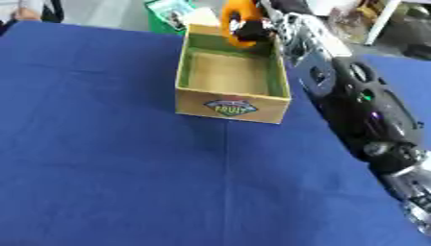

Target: Pick up objects on the table and place them in the box.

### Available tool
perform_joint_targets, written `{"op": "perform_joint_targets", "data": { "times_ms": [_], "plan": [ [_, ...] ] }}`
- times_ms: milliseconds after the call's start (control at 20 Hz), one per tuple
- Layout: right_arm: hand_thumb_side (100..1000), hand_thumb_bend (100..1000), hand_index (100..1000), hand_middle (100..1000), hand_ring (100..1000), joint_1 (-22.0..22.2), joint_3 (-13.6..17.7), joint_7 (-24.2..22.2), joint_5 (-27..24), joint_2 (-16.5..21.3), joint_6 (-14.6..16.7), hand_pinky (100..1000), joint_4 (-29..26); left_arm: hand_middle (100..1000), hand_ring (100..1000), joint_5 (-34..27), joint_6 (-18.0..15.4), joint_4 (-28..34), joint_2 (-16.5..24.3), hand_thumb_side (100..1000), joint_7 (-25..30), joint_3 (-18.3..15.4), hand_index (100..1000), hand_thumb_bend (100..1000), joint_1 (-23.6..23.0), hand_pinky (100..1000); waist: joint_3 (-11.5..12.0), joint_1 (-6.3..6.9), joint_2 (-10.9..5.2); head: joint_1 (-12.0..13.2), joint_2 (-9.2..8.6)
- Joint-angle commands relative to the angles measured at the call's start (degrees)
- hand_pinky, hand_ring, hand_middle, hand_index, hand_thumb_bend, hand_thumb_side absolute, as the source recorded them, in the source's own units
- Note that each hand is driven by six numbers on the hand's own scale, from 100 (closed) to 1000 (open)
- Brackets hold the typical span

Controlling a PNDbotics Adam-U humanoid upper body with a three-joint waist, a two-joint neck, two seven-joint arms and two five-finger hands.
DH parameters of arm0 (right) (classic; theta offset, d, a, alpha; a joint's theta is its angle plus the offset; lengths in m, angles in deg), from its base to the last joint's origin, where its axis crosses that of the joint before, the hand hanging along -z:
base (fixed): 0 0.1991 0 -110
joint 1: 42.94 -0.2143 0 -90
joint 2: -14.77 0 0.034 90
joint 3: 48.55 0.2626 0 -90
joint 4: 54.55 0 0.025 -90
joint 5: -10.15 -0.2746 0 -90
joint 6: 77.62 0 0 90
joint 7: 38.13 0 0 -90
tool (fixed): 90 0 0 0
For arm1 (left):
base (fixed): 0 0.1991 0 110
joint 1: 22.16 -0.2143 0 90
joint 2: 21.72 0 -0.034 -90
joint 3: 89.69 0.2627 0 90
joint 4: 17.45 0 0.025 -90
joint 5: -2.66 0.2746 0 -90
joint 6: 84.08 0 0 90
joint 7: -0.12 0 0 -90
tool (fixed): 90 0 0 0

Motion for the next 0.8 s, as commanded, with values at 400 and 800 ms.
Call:
{"op": "perform_joint_targets", "data": {
  "times_ms": [400, 800],
  "plan": [
    [588, 100, 775, 508, 769, -1.9, 0.6, 1.7, 1.0, -2.5, 1.9, 765, 7.7, 409, 344, -0.4, -0.2, 1.2, 0.4, 789, 0.5, 0.2, 639, 100, 0.3, 470, 0.4, 0.85, -0.62, -1.2, -0.68],
    [599, 344, 921, 734, 931, -2.4, 0.9, -1.5, 2.5, -3.9, 3.6, 858, 11.5, 410, 344, -0.5, -0.1, 1.2, 0.2, 789, 0.6, 0.3, 639, 100, 0.4, 470, 0.5, 0.71, -0.64, -1.5, -0.51]
  ]
}}
